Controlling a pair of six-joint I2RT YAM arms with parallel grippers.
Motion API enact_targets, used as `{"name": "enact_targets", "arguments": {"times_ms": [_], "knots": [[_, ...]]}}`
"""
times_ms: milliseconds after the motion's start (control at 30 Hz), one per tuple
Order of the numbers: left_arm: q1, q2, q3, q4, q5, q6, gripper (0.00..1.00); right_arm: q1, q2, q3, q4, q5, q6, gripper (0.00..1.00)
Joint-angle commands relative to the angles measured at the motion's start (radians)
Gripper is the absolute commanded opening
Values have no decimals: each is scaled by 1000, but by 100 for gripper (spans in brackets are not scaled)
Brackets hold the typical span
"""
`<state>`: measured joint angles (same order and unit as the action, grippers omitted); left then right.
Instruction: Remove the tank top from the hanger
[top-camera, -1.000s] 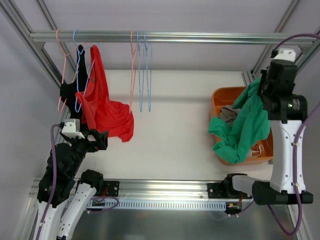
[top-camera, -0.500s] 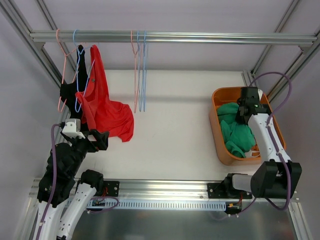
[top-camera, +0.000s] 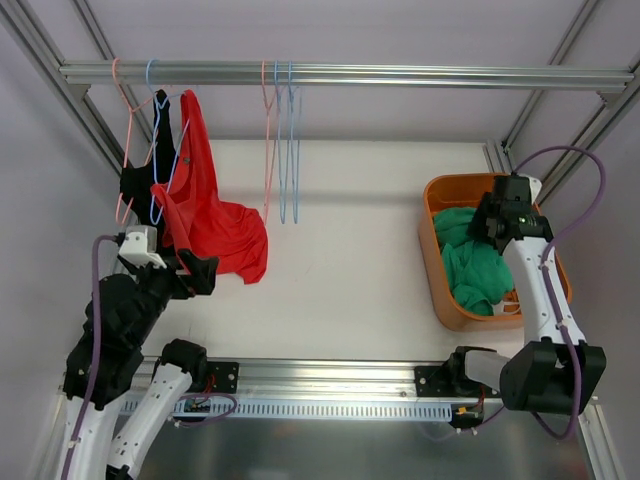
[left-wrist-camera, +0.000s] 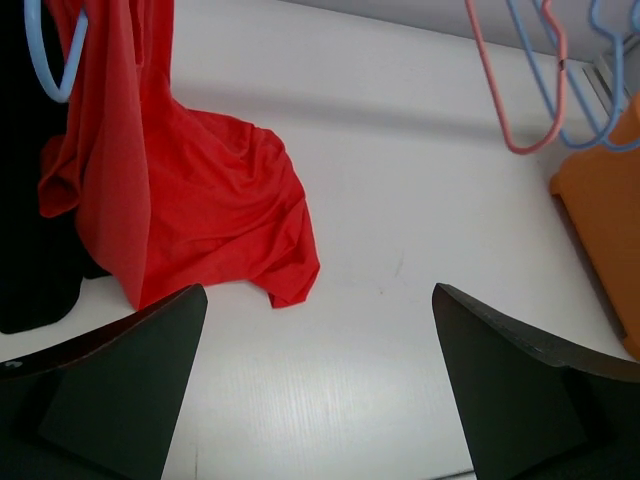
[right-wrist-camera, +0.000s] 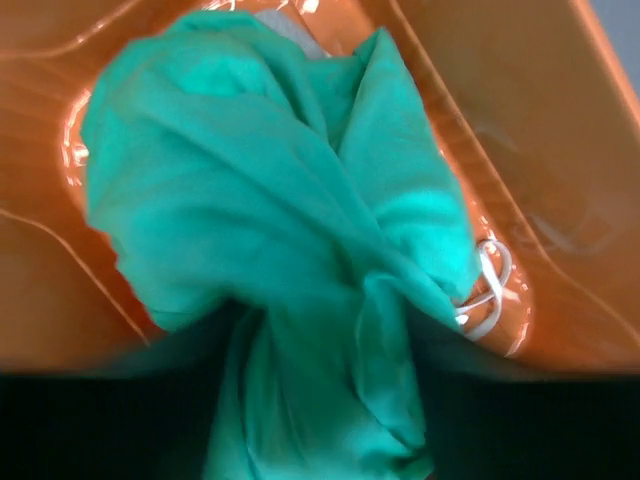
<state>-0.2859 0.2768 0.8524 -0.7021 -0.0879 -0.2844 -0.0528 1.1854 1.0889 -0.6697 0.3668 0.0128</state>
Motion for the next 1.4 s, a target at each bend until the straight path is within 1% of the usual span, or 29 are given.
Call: {"name": "enact_targets", "arguments": {"times_ms": [0,33,67,100,133,167,200,267,300,333,367,400,433,467,533,600,633,667,733,867,900,933,1067,1100,1133,1200,1300,1333,1367], "knots": [[11,102,202,-19,60,-42,99,-9,14,-26,-4,-22,35,87],[11,133,247,-43,59,-41,99,-9,-15,-40,-10,10,41,99],[11,163,348,-72,48,-35,99,-9,-32,-37,-22,29,42,99],[10,239,402,-138,30,-30,99,-9,-49,-26,-39,46,44,99],[11,277,448,-169,5,-24,99,-9,-82,14,-57,82,44,100],[11,309,532,-190,-56,-4,99,-9,-104,37,-98,96,44,100],[11,379,578,-227,-88,7,99,-9,-125,58,-114,104,44,100],[11,450,701,-246,-174,34,99,-7,-206,110,-134,87,47,99],[10,525,741,-249,-205,46,99,-7,-239,121,-133,54,47,100],[11,570,778,-252,-231,59,99,-7,-269,127,-107,-48,46,99],[11,611,853,-252,-257,88,99,-7,-333,121,-82,-122,42,99],[11,698,893,-255,-265,102,99,-7,-361,109,-47,-211,33,100],[10,743,930,-266,-271,120,99,-7,-386,98,17,-434,21,100],[13,781,1004,-272,-279,126,99,-7,-404,97,33,-527,12,99],[19,869,1062,-275,-268,152,99,-5,-405,108,47,-693,21,99],[57,936,1132,-274,-225,177,99,-4,-394,106,48,-761,26,93],[80,955,1149,-270,-198,200,99,-1,-392,101,59,-820,23,93],[143,995,1186,-273,-167,208,98,7,-389,97,61,-842,13,90],[197,1019,1205,-274,-71,223,94,22,-394,83,71,-873,10,87],[275,1071,1188,-272,-12,234,93,76,-402,65,105,-925,15,87],[312,1082,1182,-269,8,235,92,85,-402,65,108,-931,12,88],[330,1091,1170,-267,69,238,91,91,-399,65,114,-946,12,88],[389,1153,1149,-260,135,234,70,122,-402,68,134,-970,21,87],[393,1159,1148,-258,140,234,55,125,-405,68,143,-976,22,87],[396,1164,1149,-255,146,232,49,131,-405,68,145,-977,23,87],[396,1174,1154,-247,160,232,42,136,-406,71,145,-976,21,86],[396,1197,1179,-241,152,235,40,143,-414,68,144,-974,19,86],[396,1203,1189,-241,155,238,33,143,-414,66,145,-973,18,86],[396,1214,1192,-241,160,240,31,146,-417,66,145,-973,18,86]]}}
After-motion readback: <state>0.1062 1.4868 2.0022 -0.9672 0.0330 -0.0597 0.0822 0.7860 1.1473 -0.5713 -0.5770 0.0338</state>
